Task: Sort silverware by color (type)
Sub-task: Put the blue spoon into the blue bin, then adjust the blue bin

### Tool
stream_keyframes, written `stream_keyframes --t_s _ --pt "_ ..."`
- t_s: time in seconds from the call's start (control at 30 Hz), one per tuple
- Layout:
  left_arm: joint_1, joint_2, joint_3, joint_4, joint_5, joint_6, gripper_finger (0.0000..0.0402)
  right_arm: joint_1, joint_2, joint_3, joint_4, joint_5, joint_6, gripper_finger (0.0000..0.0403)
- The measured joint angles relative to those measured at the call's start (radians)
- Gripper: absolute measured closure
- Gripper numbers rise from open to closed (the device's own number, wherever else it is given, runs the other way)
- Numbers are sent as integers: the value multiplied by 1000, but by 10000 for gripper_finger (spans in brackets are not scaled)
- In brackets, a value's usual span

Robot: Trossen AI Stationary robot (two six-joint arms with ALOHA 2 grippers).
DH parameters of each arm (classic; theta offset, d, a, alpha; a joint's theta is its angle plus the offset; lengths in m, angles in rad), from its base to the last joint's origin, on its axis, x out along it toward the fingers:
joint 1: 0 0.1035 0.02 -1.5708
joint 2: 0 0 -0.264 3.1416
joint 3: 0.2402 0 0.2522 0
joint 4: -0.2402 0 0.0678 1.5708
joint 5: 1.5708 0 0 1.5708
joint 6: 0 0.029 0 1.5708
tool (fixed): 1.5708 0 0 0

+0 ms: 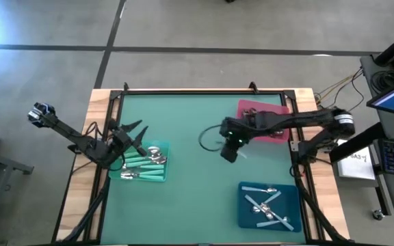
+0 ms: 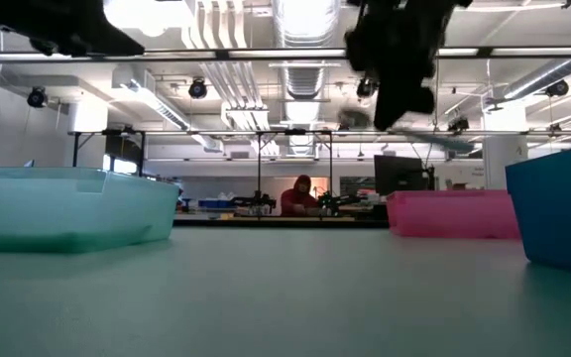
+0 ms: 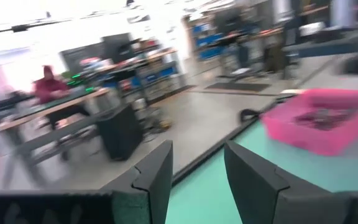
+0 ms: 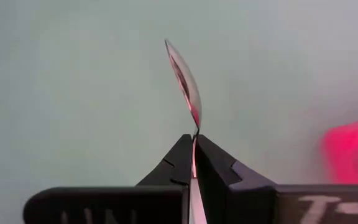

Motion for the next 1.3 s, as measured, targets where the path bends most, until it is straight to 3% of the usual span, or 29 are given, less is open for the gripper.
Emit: stream_keyframes --t_s 0.13,0.27,0.43,0.53,0.67,0.8,1.13,1.3 --pt "0 0 0 0 -124 8 272 146 -75 -11 -2 -28 180 396" --pt "0 -1 0 0 -185 103 272 366 -126 -12 5 -20 303 396" --pt "0 -5 0 0 -196 149 272 643 -114 -57 -2 130 562 395" --pt "0 -5 0 0 -195 157 272 734 -79 -108 -45 168 733 395" --pt "0 -7 0 0 -195 189 272 771 -45 -176 -83 137 923 394" --pt "0 -12 0 1 -195 193 272 769 -40 -198 -75 50 983 383" --pt "0 -14 0 1 -195 189 272 749 -58 -197 -76 -35 904 303" --pt "0 -14 0 1 -195 176 272 680 -106 -197 -125 38 809 283"
